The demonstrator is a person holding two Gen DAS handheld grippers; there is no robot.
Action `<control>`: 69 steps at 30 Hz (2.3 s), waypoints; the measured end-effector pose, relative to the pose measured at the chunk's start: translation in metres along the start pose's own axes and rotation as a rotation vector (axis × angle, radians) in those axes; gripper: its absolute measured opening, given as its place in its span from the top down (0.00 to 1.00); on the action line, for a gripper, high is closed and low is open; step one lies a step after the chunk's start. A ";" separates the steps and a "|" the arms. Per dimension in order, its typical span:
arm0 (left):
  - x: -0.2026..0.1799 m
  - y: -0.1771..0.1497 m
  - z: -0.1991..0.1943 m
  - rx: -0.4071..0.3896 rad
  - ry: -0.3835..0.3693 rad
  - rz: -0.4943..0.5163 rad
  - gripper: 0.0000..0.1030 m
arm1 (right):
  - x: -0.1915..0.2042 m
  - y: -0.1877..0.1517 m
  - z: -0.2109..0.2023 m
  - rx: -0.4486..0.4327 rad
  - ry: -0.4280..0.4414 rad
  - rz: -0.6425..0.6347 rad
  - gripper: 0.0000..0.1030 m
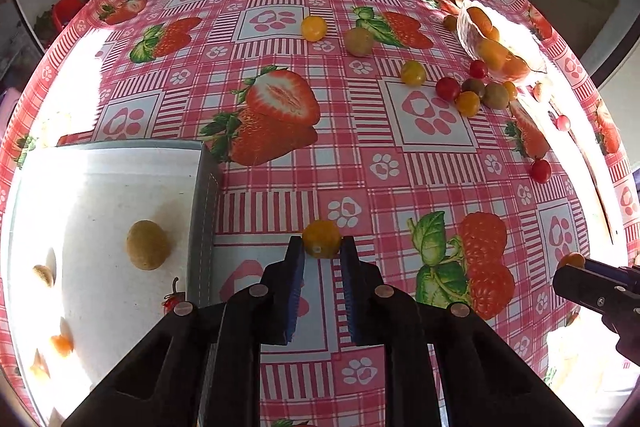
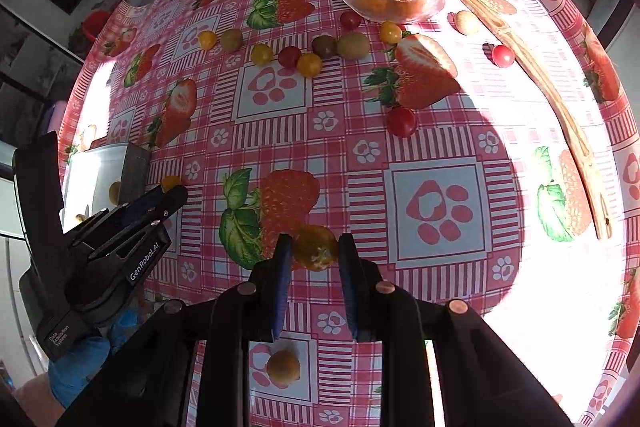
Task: Organize fruits
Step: 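Carry both tomatoes over the white tray with both tools, then open both tools over the white tray to release the tomatoes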
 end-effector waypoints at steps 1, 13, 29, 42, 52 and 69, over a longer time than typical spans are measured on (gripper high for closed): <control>0.001 0.000 -0.002 -0.002 -0.008 -0.005 0.81 | 0.000 0.000 0.000 -0.001 0.000 0.001 0.75; 0.005 -0.001 -0.032 -0.027 -0.049 -0.025 0.81 | 0.005 0.000 -0.001 0.000 0.016 -0.005 0.75; 0.078 -0.028 -0.080 -0.062 -0.007 -0.145 0.81 | 0.092 0.002 0.010 0.031 0.062 -0.160 0.75; 0.177 -0.077 -0.091 -0.039 0.102 -0.311 0.81 | 0.199 -0.013 0.042 0.101 0.127 -0.349 0.75; 0.212 -0.109 -0.081 0.007 0.146 -0.370 0.81 | 0.248 -0.026 0.071 0.157 0.135 -0.443 0.75; 0.213 -0.125 -0.059 0.079 0.204 -0.322 0.81 | 0.255 -0.033 0.098 0.206 0.080 -0.490 0.75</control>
Point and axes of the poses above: each gripper's, at about its wrist camera, not at the fingertips, and z roughly the way its jaws point, x to its left, y to its top, the point moved 5 cm from there along z, roughly the way its jaws point, and after that the axes turned 4 degrees about y, right-handed, at the moved point
